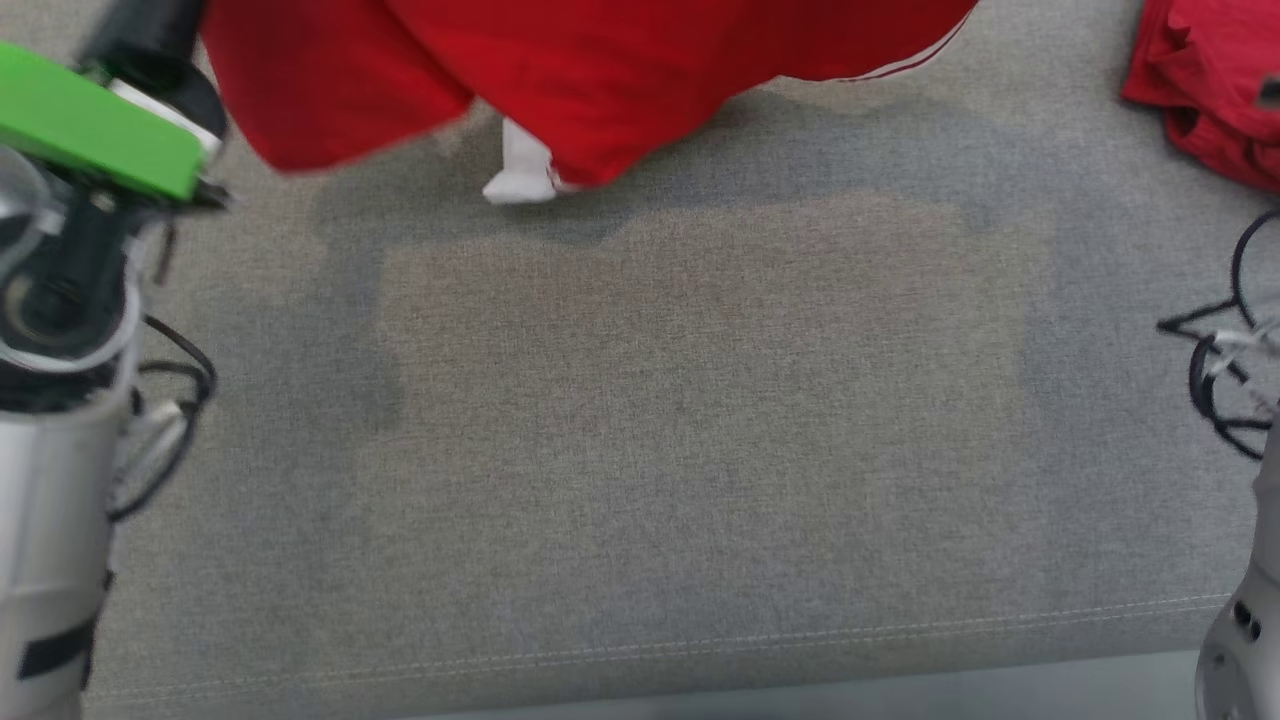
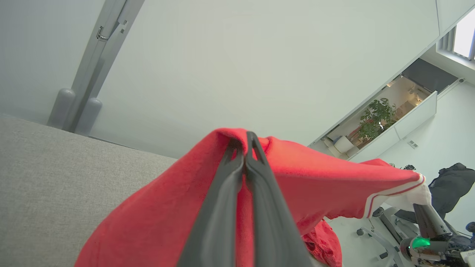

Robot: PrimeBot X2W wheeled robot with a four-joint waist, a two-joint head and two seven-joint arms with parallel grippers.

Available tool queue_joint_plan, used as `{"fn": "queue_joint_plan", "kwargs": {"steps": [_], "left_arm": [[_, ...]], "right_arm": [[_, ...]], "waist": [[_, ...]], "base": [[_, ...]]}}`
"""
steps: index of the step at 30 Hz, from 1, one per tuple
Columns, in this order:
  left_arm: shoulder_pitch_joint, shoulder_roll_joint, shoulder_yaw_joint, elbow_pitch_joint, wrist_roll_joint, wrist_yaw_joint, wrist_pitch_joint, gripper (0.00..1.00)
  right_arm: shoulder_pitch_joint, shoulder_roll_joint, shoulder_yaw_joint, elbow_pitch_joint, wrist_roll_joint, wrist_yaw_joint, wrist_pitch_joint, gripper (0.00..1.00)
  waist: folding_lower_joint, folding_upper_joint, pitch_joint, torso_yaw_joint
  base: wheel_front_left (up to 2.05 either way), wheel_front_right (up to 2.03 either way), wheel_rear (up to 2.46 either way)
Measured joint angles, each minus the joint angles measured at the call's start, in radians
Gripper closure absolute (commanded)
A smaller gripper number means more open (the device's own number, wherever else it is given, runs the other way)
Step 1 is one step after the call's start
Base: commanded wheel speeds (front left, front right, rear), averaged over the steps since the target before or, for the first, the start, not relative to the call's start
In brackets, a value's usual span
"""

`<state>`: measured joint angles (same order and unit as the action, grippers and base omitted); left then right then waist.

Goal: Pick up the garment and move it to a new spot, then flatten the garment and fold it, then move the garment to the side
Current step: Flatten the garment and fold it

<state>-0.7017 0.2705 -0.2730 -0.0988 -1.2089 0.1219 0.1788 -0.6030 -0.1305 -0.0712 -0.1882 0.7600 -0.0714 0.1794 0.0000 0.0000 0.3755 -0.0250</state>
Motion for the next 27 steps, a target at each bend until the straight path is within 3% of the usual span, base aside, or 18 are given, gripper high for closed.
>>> {"fn": "queue_joint_plan", "kwargs": {"steps": [2,6,10,15,22,25,27], "left_arm": [[-0.073,0.035,0.043,0.025,-0.002,0.002,0.025,1.00],[-0.170,0.044,0.069,0.070,-0.011,0.002,0.054,1.00],[-0.174,0.044,0.053,0.115,-0.012,0.002,0.072,1.00],[-0.068,0.033,0.033,0.097,-0.036,0.002,0.077,1.00],[0.214,0.016,0.033,0.031,-0.064,0.002,0.037,1.00],[0.346,-0.020,0.015,-0.003,-0.071,0.002,0.010,1.00],[0.429,-0.075,-0.005,-0.021,-0.093,0.002,-0.006,1.00]], "right_arm": [[-0.087,-0.015,-0.009,0.007,-0.007,-0.020,0.019,1.00],[-0.191,-0.025,-0.003,0.023,-0.010,-0.012,0.034,1.00],[-0.188,-0.002,-0.001,0.065,0.040,-0.007,0.036,1.00],[-0.040,0.008,-0.024,0.082,0.107,0.001,0.057,1.00],[0.228,0.037,-0.053,0.068,0.181,0.010,0.100,1.00],[0.326,0.047,-0.099,0.043,0.210,0.000,0.108,1.00],[0.385,0.046,-0.136,0.030,0.223,-0.008,0.110,1.00]], "waist": [[0.0000,0.0000,0.018,0.004],[0.0000,0.0000,0.049,0.010],[0.0001,0.0000,0.053,0.014],[0.0000,0.0000,0.025,0.006],[0.0000,0.0000,-0.022,-0.002],[0.0000,0.0000,-0.040,-0.007],[0.0000,0.0000,-0.048,-0.008]], "base": [[0.00,0.00,0.00],[0.00,0.00,0.00],[0.00,0.00,0.00],[0.00,0.00,0.00],[0.00,0.00,0.00],[0.00,0.00,0.00],[0.00,0.00,0.00]]}}
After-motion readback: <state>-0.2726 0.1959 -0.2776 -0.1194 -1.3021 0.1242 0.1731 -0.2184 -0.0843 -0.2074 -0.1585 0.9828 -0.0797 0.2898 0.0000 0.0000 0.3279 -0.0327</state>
